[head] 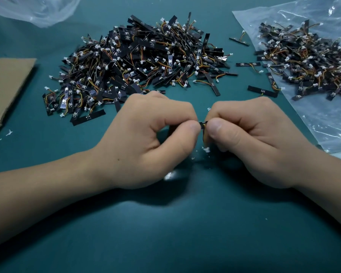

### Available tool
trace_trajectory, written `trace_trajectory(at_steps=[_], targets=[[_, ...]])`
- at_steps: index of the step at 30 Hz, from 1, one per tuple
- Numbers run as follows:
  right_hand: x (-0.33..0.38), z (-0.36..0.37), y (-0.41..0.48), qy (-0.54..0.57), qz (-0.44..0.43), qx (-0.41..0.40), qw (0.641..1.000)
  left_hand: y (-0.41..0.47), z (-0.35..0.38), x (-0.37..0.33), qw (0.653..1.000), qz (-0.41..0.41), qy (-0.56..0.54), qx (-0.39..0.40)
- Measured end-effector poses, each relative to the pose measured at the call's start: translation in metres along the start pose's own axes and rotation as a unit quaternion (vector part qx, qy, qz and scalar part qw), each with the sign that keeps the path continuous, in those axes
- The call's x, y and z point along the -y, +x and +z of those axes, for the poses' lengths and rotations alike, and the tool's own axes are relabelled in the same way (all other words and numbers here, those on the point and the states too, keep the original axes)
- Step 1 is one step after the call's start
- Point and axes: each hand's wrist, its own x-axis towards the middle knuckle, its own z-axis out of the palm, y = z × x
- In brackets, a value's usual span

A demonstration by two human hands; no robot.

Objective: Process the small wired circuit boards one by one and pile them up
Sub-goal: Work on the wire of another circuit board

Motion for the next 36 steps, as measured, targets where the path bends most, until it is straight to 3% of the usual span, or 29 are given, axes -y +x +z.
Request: trace_trajectory(at_steps=[5,12,19,26,33,36], targets=[[-0.0016,-0.0021,-0.0007,0.001,-0.004,-0.01,1.0,0.0048,0.003,0.004,0.996,-0.079,-0.005,0.042],[-0.0015,-0.0003,-0.0004,0.014,0.011,-0.015,1.0,0.0006,-0.0018,0.0012,0.998,-0.034,-0.03,0.031],[-0.0023,-0.0014,-0.0004,0.017,0.003,-0.036,0.999,0.0059,0.0014,0.0034,0.989,-0.114,-0.095,0.018],[-0.0005,-0.0032,-0.0016,0.025,0.005,-0.014,1.0,0.0,-0.0024,-0.002,0.999,-0.023,-0.043,0.002],[-0.0024,-0.0026,-0.0024,0.009,-0.006,-0.02,1.0,0.0061,0.0012,0.002,0.985,-0.119,-0.124,0.02],[-0.0039,-0.0027,-0.0032,0.019,0.003,-0.018,1.0,0.0046,0.0008,0.0018,0.989,-0.098,-0.109,0.013]])
